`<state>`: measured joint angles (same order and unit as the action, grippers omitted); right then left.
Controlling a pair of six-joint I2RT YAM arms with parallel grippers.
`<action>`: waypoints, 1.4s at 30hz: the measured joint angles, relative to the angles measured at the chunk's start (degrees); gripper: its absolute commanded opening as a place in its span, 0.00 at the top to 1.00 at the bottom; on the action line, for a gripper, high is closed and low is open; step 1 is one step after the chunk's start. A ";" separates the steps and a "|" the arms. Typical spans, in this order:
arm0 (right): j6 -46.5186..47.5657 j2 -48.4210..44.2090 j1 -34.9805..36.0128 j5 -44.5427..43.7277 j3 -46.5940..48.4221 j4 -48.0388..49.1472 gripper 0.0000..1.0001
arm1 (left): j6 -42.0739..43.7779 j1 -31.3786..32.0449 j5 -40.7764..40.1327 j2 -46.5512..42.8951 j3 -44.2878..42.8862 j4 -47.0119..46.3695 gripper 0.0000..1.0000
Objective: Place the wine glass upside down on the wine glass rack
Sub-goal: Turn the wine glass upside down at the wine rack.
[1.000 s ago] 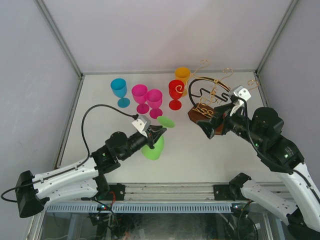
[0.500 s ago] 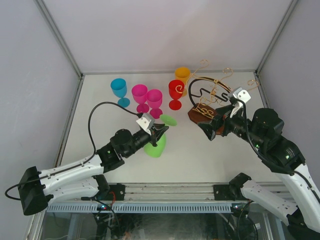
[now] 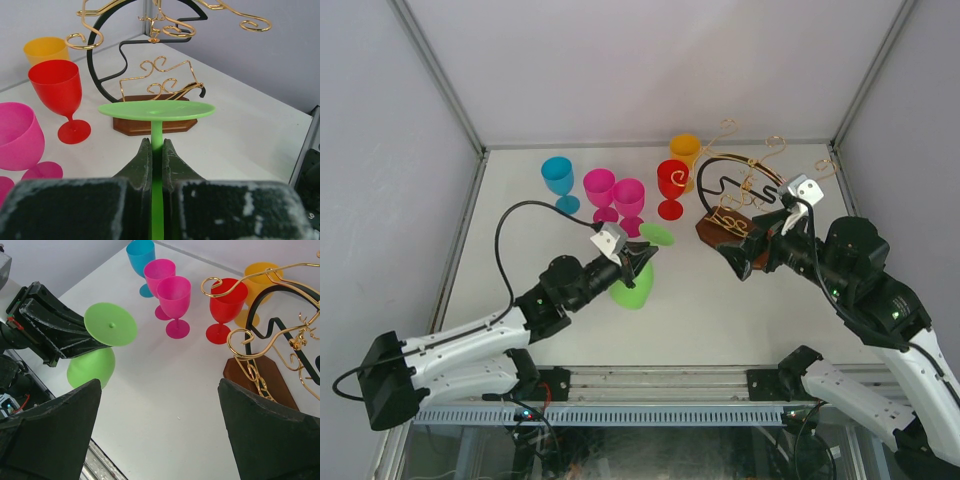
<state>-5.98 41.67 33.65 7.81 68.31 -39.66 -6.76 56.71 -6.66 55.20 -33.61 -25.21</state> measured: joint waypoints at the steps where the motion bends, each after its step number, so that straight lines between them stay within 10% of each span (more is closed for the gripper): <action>1: 0.00 0.00 -0.09 -0.02 0.00 0.00 0.00 | 0.00 -0.44 0.39 0.39 0.00 -0.50 1.00; 42: 2.34 -0.42 -1.44 -2.60 0.00 0.39 0.00 | 1.25 -11.58 14.58 17.03 0.70 -27.06 1.00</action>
<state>-3.64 41.25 32.21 5.21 68.31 -39.27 -5.52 45.12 7.92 72.23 -32.91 -52.27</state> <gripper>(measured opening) 0.997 0.049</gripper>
